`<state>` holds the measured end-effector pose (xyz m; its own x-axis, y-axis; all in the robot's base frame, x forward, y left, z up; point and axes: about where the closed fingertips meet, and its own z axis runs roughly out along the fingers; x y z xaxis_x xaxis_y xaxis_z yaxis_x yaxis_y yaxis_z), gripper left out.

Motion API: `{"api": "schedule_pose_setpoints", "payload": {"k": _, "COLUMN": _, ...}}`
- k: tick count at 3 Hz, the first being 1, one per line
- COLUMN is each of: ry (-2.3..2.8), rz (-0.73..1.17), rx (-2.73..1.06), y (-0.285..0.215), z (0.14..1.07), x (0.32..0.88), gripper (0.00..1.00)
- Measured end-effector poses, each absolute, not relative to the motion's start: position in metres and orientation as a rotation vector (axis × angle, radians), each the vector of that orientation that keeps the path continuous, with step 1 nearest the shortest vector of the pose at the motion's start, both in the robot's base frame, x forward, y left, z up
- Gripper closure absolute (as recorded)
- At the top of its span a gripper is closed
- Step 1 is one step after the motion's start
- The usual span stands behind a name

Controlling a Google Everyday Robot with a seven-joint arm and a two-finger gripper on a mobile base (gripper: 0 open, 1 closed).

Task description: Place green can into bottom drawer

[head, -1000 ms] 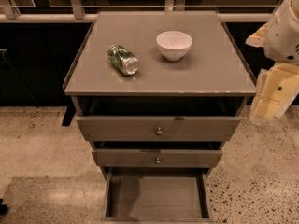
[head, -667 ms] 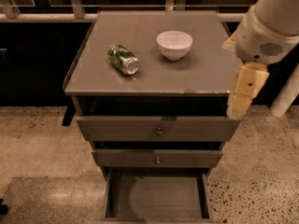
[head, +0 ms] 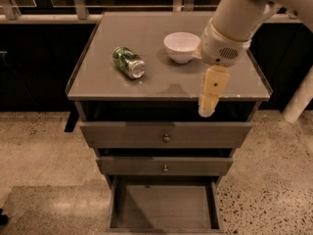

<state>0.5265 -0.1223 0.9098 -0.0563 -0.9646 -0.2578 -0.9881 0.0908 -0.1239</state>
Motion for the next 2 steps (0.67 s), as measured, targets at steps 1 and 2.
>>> {"api": "schedule_pose_setpoints", "payload": {"k": 1, "ry": 2.096, "rz": 0.126, "rx": -1.949, "y": -0.1208, "z": 0.9085, "x": 0.5276, "gripper": 0.0}}
{"api": "schedule_pose_setpoints", "payload": {"k": 2, "ry": 2.077, "rz": 0.122, "rx": -1.866, "y": -0.1262, "z": 0.9063, "x": 0.5265, "gripper": 0.0}}
